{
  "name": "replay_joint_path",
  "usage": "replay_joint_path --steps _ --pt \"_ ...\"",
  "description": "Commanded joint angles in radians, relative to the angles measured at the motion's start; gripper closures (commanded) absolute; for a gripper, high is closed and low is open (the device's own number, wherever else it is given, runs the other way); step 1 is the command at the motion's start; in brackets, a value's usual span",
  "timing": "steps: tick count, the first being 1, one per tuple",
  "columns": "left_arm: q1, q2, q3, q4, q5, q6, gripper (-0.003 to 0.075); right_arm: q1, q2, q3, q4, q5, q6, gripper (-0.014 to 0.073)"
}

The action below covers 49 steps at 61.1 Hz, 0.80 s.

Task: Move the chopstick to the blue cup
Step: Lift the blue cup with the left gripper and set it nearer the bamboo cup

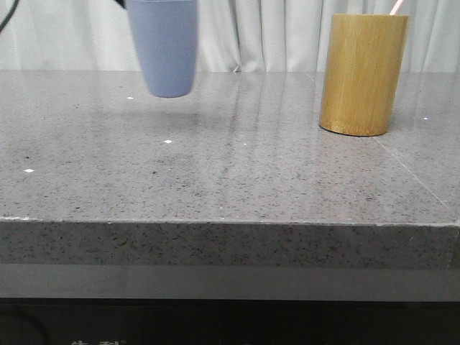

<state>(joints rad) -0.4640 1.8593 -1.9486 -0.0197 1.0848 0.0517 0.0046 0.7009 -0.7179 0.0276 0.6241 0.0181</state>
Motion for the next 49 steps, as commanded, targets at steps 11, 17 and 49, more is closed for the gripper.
replay_joint_path --steps 11,17,49 --pt "-0.079 -0.017 -0.037 -0.006 -0.097 0.003 0.0739 -0.002 0.024 -0.034 0.006 -0.079 -0.010 0.0075" --pt "-0.093 0.005 -0.037 -0.006 -0.109 0.003 0.0739 -0.002 0.024 -0.034 0.006 -0.083 -0.010 0.0075" --pt "-0.095 0.042 -0.037 -0.006 -0.105 0.003 0.0654 -0.002 0.024 -0.034 0.006 -0.083 -0.010 0.0075"
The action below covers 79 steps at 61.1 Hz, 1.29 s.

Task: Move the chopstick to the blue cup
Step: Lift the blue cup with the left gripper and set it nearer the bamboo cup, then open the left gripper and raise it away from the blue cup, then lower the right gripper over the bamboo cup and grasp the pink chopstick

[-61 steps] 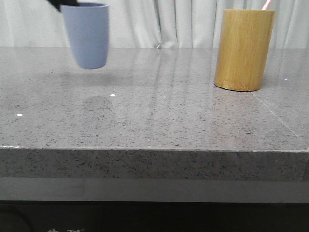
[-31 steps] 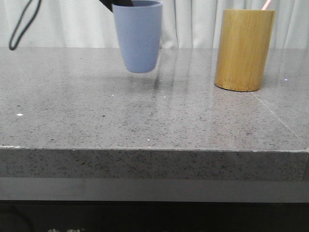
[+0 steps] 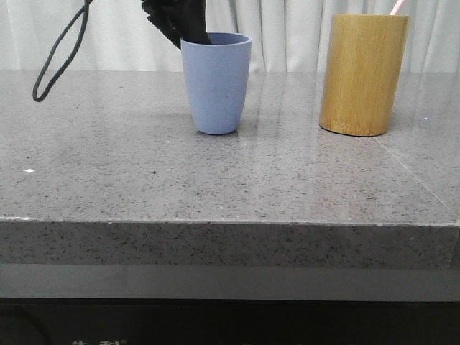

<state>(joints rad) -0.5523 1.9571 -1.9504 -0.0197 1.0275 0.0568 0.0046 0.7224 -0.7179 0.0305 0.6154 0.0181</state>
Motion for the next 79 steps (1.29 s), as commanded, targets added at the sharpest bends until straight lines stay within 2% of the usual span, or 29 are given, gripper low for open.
replay_joint_path --steps 1,12,17,33,54,62,74,79 --pt "-0.007 -0.056 -0.035 -0.006 -0.048 -0.002 0.0630 -0.002 0.002 -0.034 0.003 -0.075 -0.010 0.0075" --pt "-0.007 -0.056 -0.035 -0.029 -0.055 -0.002 0.0405 -0.002 0.002 -0.034 0.003 -0.075 -0.010 0.0075" --pt "-0.007 -0.056 -0.035 -0.047 -0.060 -0.002 0.0361 -0.002 0.002 -0.034 0.003 -0.074 -0.010 0.0075" --pt "-0.007 -0.079 -0.036 -0.051 -0.053 -0.002 0.0364 -0.002 0.002 -0.034 0.003 -0.075 -0.010 0.0075" --pt "-0.002 -0.265 -0.008 -0.047 -0.058 -0.002 0.0364 -0.002 0.001 -0.034 0.003 -0.080 -0.010 0.0075" --pt "0.004 -0.377 0.130 -0.042 -0.124 -0.002 0.0364 -0.002 0.001 -0.034 0.016 -0.084 -0.010 0.0075" --pt "0.004 -0.585 0.452 -0.052 -0.288 0.001 0.0364 -0.002 0.001 -0.034 0.067 -0.097 -0.010 0.0075" --pt "0.004 -0.651 0.560 -0.055 -0.313 0.001 0.0364 -0.002 0.001 -0.034 0.093 -0.110 -0.011 0.0075"
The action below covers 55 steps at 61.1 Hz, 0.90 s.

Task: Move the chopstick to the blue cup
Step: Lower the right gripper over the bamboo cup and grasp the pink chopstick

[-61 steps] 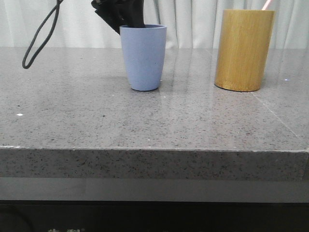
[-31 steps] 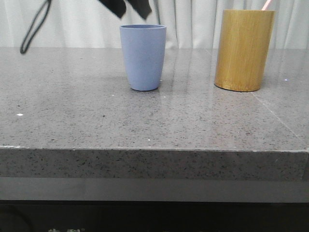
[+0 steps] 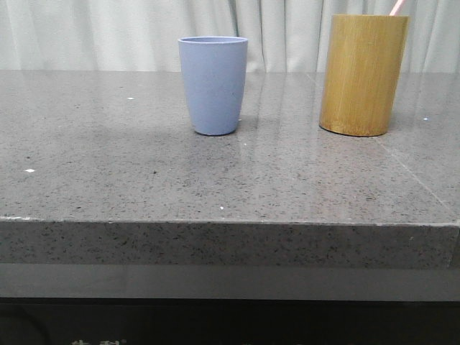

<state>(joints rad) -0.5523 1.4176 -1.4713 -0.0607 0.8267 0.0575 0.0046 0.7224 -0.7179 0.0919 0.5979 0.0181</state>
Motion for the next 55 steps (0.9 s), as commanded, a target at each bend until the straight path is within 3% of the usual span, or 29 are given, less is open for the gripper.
replay_joint_path --steps 1,14,26,55 --pt "0.004 -0.130 0.098 -0.016 -0.114 0.000 0.0364 -0.001 0.001 -0.034 0.039 -0.096 -0.011 0.0075" --pt "0.004 -0.273 0.271 -0.073 -0.121 0.000 0.0364 0.000 0.024 -0.035 0.142 -0.227 -0.018 0.0075" --pt "0.002 -0.331 0.305 -0.100 -0.115 0.000 0.0364 0.000 0.136 -0.086 0.226 -0.293 -0.012 0.0075" --pt "0.002 -0.340 0.305 -0.100 -0.153 0.000 0.0364 0.000 0.553 -0.481 0.385 -0.307 -0.012 0.0075"
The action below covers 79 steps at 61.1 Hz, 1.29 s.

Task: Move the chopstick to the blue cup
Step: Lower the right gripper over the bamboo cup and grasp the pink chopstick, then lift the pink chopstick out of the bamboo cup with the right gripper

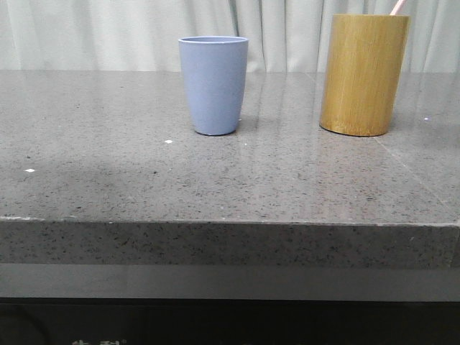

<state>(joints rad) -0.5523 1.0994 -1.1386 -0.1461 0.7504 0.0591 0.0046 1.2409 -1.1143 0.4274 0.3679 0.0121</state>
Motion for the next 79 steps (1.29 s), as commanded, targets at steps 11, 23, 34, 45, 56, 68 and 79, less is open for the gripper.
replay_joint_path --steps 11,23,34,45,56,68,79 --pt "0.002 -0.022 -0.027 -0.014 -0.078 -0.002 0.0364 0.000 0.172 -0.202 0.059 -0.073 -0.006 0.0075" --pt "0.002 -0.022 -0.027 -0.014 -0.081 -0.002 0.0364 0.000 0.250 -0.267 0.087 -0.066 -0.006 0.0085" --pt "0.002 -0.022 -0.027 -0.014 -0.081 -0.002 0.0364 0.000 0.267 -0.279 0.094 -0.042 -0.006 0.0321" --pt "0.002 -0.022 -0.027 -0.014 -0.082 -0.002 0.0364 0.000 0.267 -0.279 0.094 -0.036 -0.012 0.0536" --pt "0.002 -0.022 -0.027 -0.014 -0.082 -0.002 0.0364 0.000 0.260 -0.280 0.092 -0.019 -0.037 0.0642" --pt "0.002 -0.022 -0.027 -0.013 -0.082 -0.002 0.0364 0.000 0.257 -0.332 0.091 0.028 -0.093 0.0664" --pt "0.002 -0.022 -0.027 -0.013 -0.082 -0.002 0.0364 0.000 0.257 -0.511 0.080 0.142 -0.180 0.0664"
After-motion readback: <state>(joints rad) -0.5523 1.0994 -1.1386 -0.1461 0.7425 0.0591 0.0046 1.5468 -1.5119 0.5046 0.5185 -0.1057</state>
